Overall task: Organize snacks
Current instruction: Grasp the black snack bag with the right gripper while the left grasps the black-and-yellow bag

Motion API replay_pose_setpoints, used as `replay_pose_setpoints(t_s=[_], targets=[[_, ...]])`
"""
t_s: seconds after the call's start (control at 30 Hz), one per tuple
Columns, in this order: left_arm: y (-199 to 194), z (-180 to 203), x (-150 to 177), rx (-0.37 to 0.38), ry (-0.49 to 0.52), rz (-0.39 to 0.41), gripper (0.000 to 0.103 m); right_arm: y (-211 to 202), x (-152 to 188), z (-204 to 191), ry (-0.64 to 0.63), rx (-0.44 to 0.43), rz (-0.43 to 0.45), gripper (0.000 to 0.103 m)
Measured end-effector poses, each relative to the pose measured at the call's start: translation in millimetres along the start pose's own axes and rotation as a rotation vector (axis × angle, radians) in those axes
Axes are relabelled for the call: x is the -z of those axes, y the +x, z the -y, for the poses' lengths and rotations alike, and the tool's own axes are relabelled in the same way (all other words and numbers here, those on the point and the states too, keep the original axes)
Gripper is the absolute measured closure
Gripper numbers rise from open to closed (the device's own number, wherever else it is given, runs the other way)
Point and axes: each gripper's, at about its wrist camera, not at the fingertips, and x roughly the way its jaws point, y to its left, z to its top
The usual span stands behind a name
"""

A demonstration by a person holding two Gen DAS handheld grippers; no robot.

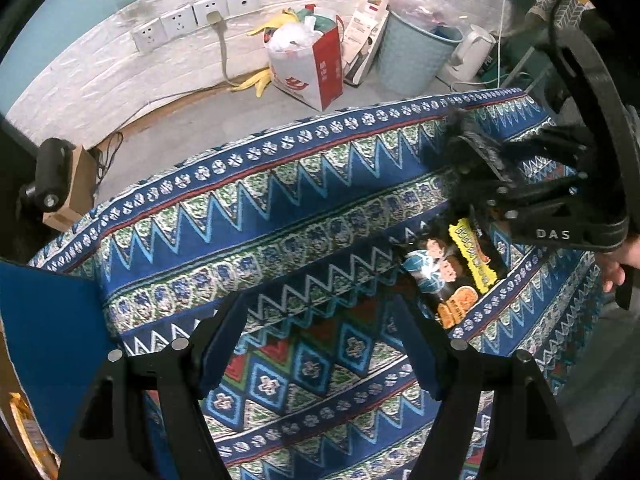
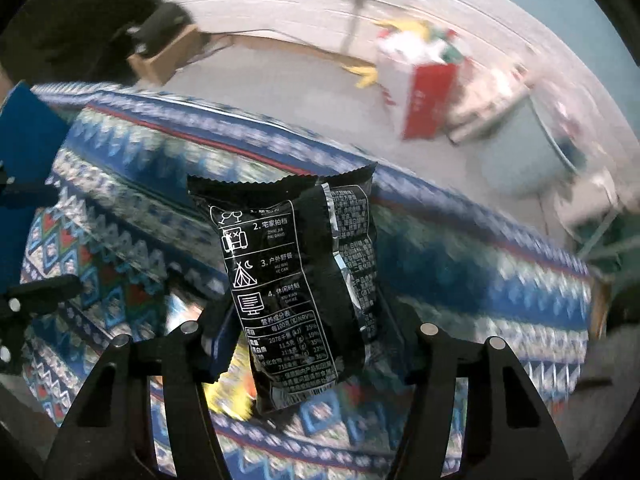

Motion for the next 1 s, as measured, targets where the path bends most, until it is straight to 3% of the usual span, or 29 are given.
replay_pose_setpoints(t_s=[0.2, 0.4, 0.7, 0.83, 1.0], targets=[[2, 3, 1, 0.032, -0.062, -0.015, 0.027, -2, 34, 27, 0.076, 0.073, -0.039, 0.043], [4, 6, 7, 0.022, -0.078, -0.025, 0.026, 6, 56, 17, 0.070, 0.088, -0.070, 0.043], [1, -9, 23, 0.018, -0.136, -0.039, 0.026, 8, 59, -38, 0.005, 0.009, -0.053, 0.043], [3, -17, 27, 0.038, -0.179, -0.049, 0.025, 5, 56, -55, -0.006, -0.080, -0.033, 0.043], [9, -13, 26, 0.086, -0.212, -0.052, 0.023, -5, 60, -48, 0.020, -0.026, -0.037, 0.043]])
